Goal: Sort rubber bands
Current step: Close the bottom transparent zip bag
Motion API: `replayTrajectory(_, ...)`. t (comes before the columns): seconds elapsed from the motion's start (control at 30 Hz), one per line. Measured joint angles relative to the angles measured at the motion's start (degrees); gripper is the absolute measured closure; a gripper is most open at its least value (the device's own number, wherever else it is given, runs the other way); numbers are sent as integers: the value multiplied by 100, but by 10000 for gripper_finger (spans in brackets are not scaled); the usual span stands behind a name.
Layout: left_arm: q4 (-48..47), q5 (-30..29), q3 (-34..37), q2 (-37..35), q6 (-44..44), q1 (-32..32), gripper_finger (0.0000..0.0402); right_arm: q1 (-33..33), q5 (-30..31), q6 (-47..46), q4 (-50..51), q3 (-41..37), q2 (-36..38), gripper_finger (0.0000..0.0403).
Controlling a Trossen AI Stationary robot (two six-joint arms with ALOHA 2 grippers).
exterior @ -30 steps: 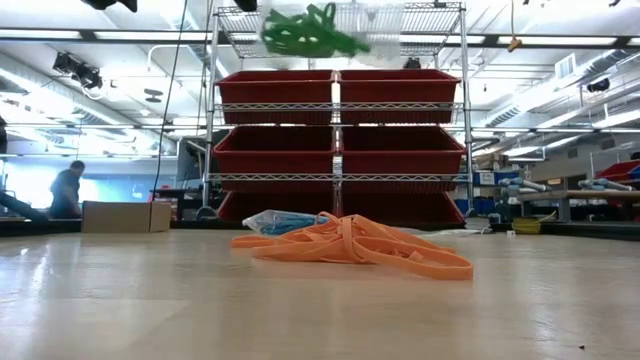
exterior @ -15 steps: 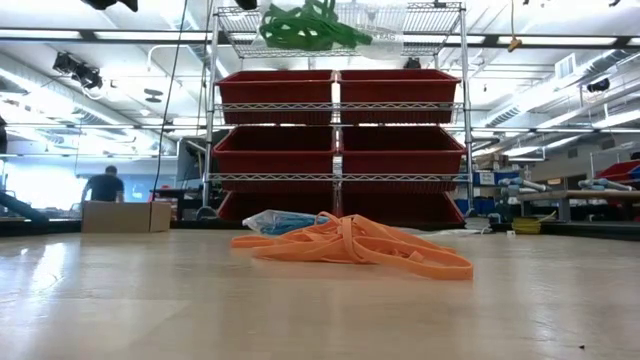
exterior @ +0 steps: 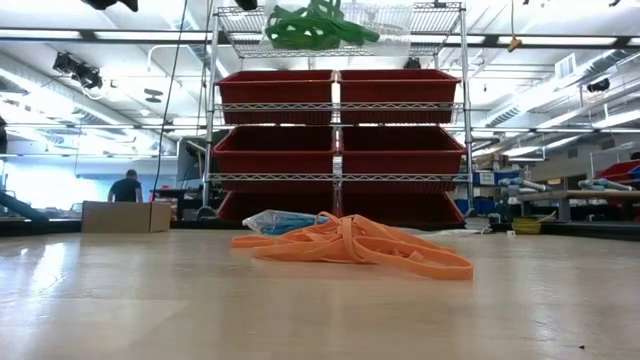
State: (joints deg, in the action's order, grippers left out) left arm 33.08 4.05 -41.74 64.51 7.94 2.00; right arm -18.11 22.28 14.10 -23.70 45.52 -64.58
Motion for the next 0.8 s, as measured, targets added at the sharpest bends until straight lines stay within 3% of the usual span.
replayTrajectory(0.27, -74, 34, -2, 0, 2, 0, 401, 0, 4, 64, 0, 0, 0, 400)
replayTrajectory(0.53, -166, 56, -2, 2, -41, 0, 388, -2, 210, 153, 55, 0, 0, 402)
replayTrajectory(0.67, -202, 257, -2, 2, 46, 0, 343, -2, 212, 139, 80, 0, 0, 403)
replayTrajectory(0.8, -367, 283, -2, 2, 11, 0, 272, -5, 212, 113, 135, 2, 0, 403)
